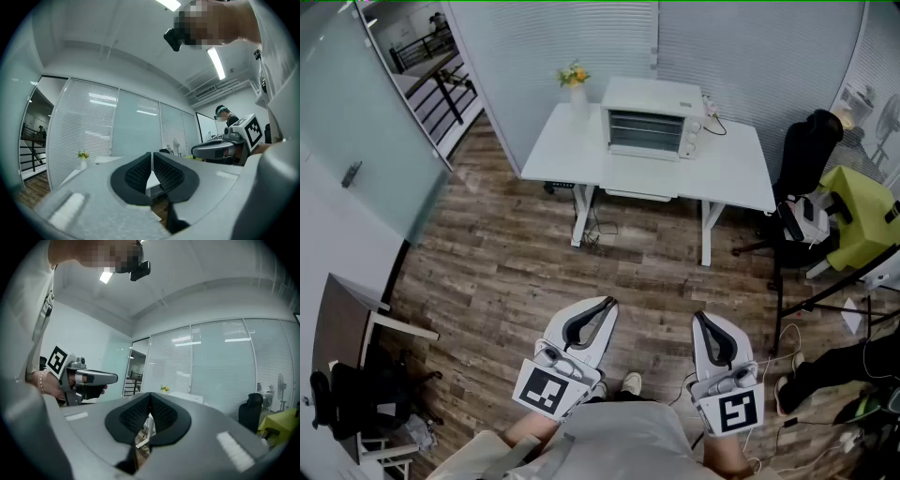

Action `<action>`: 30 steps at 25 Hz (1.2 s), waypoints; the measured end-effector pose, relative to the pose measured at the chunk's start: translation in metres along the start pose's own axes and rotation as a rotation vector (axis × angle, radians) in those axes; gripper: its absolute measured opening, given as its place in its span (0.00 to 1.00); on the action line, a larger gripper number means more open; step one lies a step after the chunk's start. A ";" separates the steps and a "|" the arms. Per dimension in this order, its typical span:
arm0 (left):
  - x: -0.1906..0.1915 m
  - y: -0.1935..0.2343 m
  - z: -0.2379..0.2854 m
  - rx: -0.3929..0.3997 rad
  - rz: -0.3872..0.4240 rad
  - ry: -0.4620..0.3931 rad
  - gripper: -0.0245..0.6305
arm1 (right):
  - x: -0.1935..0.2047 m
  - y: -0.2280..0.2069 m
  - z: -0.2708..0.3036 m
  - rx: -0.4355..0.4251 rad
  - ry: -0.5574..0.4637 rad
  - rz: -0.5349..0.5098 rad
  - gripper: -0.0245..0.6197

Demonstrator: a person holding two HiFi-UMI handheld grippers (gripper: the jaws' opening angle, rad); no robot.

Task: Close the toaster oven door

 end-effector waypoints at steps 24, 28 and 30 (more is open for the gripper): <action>0.034 0.066 0.069 -0.030 -0.024 0.015 0.06 | 0.017 -0.052 0.087 -0.013 0.009 0.014 0.05; 0.037 0.100 0.093 -0.024 -0.017 0.002 0.06 | 0.015 -0.063 0.125 -0.004 0.005 0.008 0.05; 0.041 0.118 0.105 -0.021 -0.015 0.001 0.06 | 0.016 -0.067 0.145 -0.004 0.010 0.008 0.05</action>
Point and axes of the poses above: the fingertips, and each gripper's own axes: z forward along the fingers, y to its left, x out of its underside, the point moved 4 cm from there along -z, backward along the fingers, and after that the axes turned 6 degrees about z, right-handed, at the moved point
